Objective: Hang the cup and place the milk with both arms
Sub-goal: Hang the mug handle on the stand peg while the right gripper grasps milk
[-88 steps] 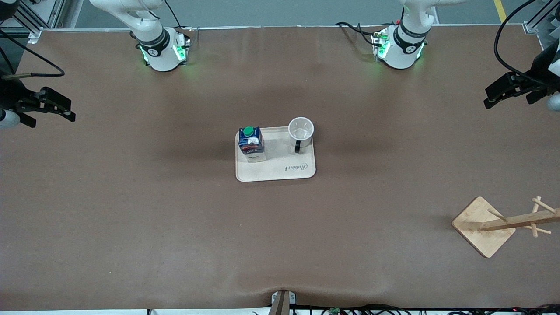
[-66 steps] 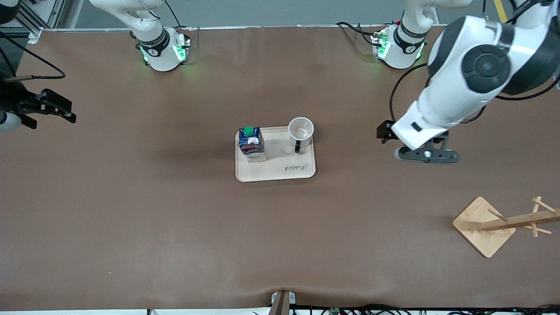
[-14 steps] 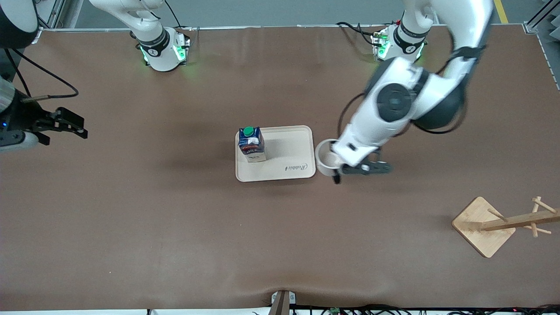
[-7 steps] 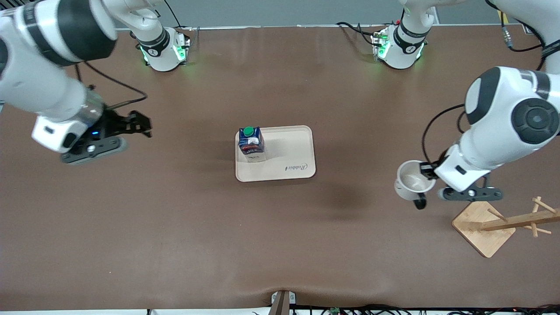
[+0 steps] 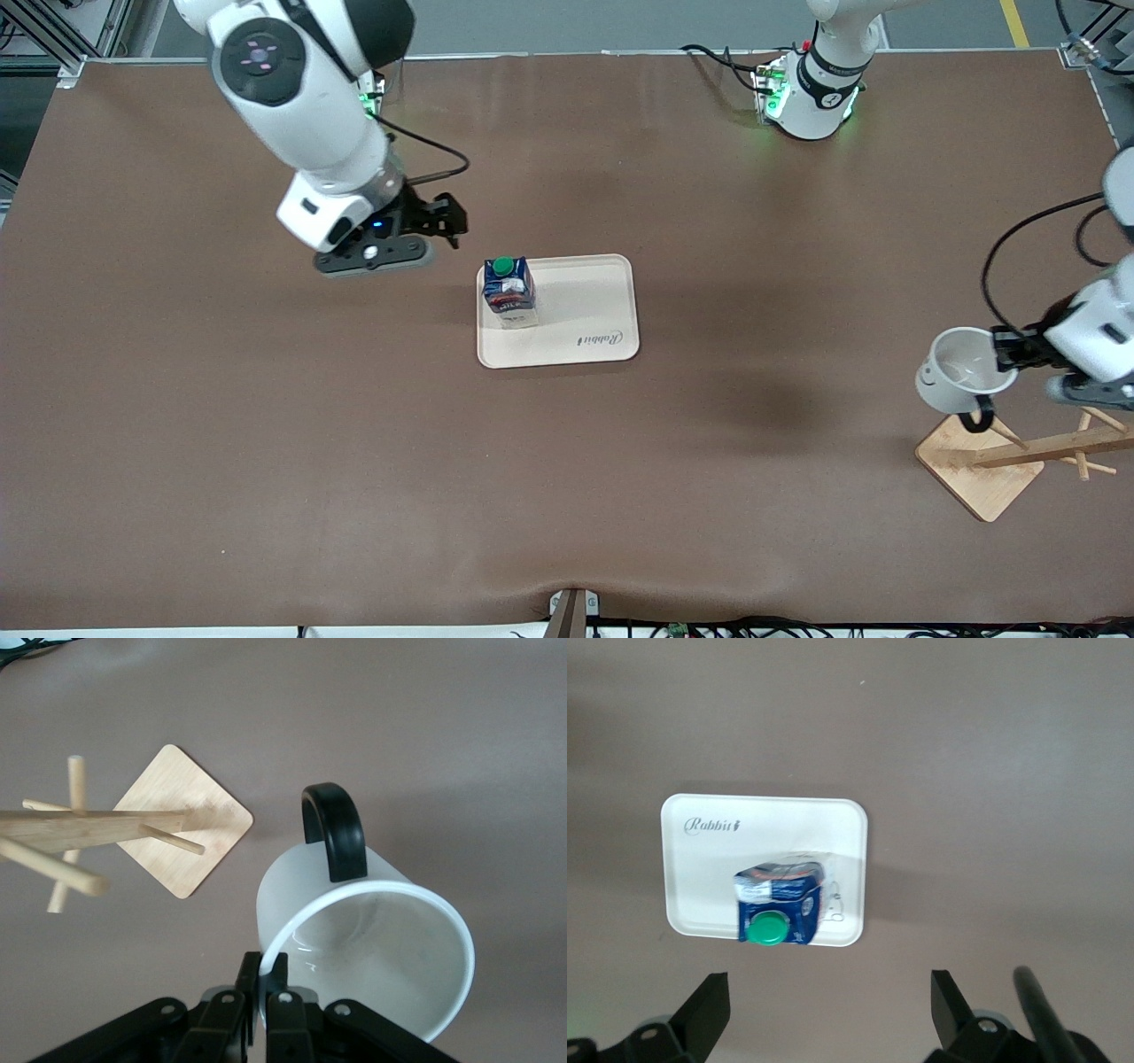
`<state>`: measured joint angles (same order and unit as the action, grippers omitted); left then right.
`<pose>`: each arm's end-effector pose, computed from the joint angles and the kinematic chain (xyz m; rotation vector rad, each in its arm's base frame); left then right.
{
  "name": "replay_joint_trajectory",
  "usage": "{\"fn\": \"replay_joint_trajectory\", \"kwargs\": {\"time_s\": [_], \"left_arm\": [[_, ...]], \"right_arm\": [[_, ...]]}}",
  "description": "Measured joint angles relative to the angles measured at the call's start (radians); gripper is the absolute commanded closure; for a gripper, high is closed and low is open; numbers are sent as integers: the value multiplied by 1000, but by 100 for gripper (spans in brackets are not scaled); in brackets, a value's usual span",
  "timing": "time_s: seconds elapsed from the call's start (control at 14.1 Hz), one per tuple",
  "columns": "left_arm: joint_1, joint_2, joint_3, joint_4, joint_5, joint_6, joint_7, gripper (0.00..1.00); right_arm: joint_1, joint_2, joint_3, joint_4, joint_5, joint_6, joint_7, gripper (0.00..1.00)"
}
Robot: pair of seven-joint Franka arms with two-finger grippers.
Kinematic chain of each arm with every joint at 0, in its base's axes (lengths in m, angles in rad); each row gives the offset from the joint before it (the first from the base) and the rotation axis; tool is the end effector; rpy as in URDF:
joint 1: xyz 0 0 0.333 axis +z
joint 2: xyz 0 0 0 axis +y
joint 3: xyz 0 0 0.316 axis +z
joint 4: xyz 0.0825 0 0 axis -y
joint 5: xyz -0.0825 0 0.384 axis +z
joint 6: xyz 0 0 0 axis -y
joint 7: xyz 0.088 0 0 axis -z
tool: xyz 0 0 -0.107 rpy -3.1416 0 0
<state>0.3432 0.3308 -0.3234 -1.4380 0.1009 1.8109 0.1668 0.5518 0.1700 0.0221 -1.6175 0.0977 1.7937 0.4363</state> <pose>0.6616 0.0514 0.5164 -3.1302 0.2331 -0.0930 0.5135 0.3408 0.5225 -3.0461 -0.1768 0.0649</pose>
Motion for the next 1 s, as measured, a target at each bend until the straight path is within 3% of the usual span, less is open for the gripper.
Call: {"fn": "replay_joint_trajectory", "kwargs": {"time_s": [0.21,0.43,1.0], "left_arm": [[95,0,0,6,-97,50,125,100],[150,3,0,6,-125,91,232,100],[180,8,0,-3,-171,94,312,100]], "right_arm": [[74,52,-1,-12,-5,96,57,0],[129,120,-2,-16,-88,171,141,0],[143,209,-7,-17,-133,215,148,0]]}}
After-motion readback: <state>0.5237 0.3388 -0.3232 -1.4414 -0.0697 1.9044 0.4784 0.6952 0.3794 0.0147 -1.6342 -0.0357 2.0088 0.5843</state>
